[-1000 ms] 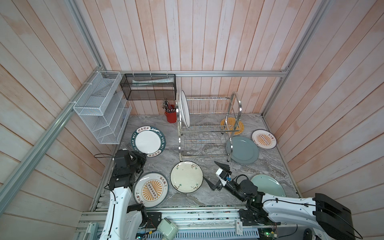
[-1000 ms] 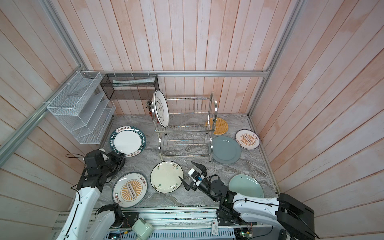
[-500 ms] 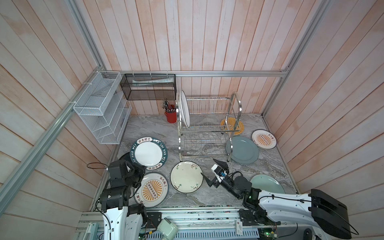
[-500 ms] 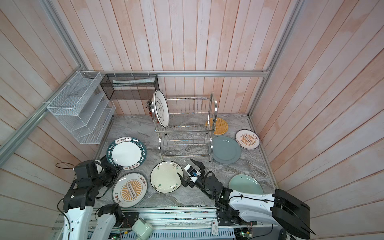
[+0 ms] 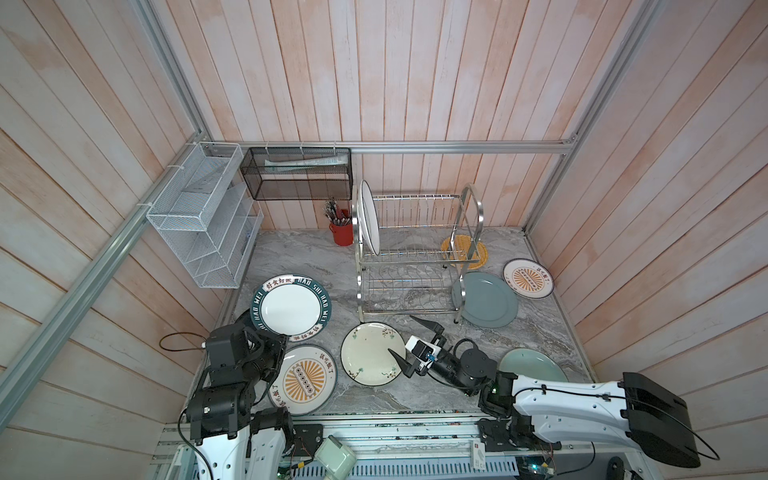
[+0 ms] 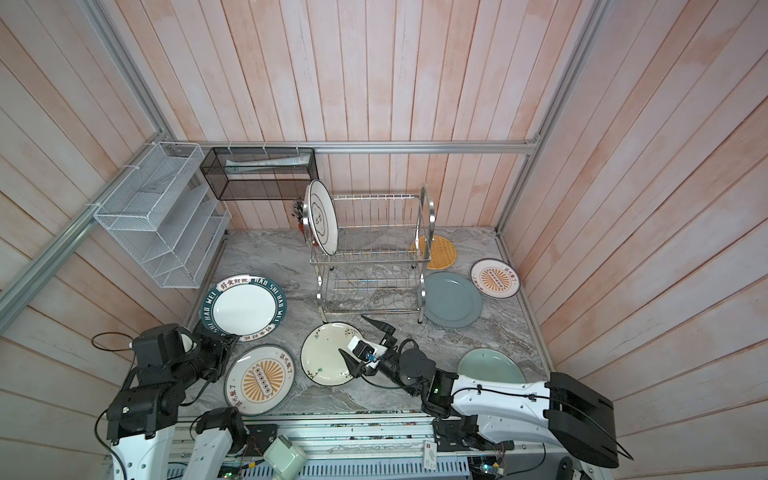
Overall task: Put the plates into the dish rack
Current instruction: 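Lift the green-rimmed plate with the left gripper while the right gripper reaches its rim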
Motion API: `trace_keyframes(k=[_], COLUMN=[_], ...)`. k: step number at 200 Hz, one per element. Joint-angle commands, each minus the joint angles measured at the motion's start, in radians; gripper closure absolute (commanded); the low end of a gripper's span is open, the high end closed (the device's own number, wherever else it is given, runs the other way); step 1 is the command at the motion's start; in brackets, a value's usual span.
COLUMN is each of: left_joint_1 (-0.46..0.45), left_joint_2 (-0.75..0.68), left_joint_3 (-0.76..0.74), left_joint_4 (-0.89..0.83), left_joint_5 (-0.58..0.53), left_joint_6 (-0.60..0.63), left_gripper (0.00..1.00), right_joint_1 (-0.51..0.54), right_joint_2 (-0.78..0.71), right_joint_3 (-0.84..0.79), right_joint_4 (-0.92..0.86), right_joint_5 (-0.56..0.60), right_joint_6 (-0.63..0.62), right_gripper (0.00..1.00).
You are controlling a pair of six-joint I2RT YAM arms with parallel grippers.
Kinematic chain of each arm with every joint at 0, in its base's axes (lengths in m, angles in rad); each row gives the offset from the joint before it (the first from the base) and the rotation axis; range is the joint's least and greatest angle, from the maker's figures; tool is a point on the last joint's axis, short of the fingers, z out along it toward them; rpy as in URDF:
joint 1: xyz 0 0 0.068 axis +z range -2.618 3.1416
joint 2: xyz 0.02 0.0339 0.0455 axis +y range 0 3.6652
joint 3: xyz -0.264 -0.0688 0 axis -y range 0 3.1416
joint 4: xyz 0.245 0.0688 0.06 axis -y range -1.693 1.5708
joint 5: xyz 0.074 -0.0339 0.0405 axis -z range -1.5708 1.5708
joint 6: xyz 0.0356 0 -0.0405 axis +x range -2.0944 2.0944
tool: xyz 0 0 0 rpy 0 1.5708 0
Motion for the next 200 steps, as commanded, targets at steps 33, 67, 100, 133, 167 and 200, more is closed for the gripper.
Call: trace_keyframes(k=[33, 67, 100, 133, 167, 200], left_joint_1=[-0.037, -0.221, -0.501, -0.728, -0.905, -1.0], left_joint_2=[0.037, 0.138, 0.249, 0.32, 0.456, 0.472], left_joint_3=[0.011, 0.018, 0.071, 0.112, 0.191, 0.212], left_joint_4=[0.176, 0.281, 0.318, 0.306, 0.221, 0.164], left_joint_5=[0.058, -0.074, -0.285, -0.482, -0.595, -0.677], left_joint_6=[-0.069, -0.127, -0.192, -0.261, -0.344, -0.413], left_gripper=[1.0, 1.0, 1.0, 1.0, 1.0, 1.0], right_joint_1=[0.012, 0.012, 0.012, 0.012, 0.029, 0.068], right_joint_2=[-0.025, -0.061, -0.08, -0.099, -0.073, -0.027], right_joint_3=[0.016, 0.017, 0.018, 0.019, 0.059, 0.105], right_joint_4=[-0.038, -0.053, -0.079, -0.11, -0.173, -0.223], right_joint_5=[0.027, 0.028, 0.046, 0.001, -0.04, -0.028], right_joint_6=[-0.045, -0.031, -0.027, -0.01, -0.037, -0.098], right_gripper=[0.02, 0.02, 0.02, 0.02, 0.02, 0.03])
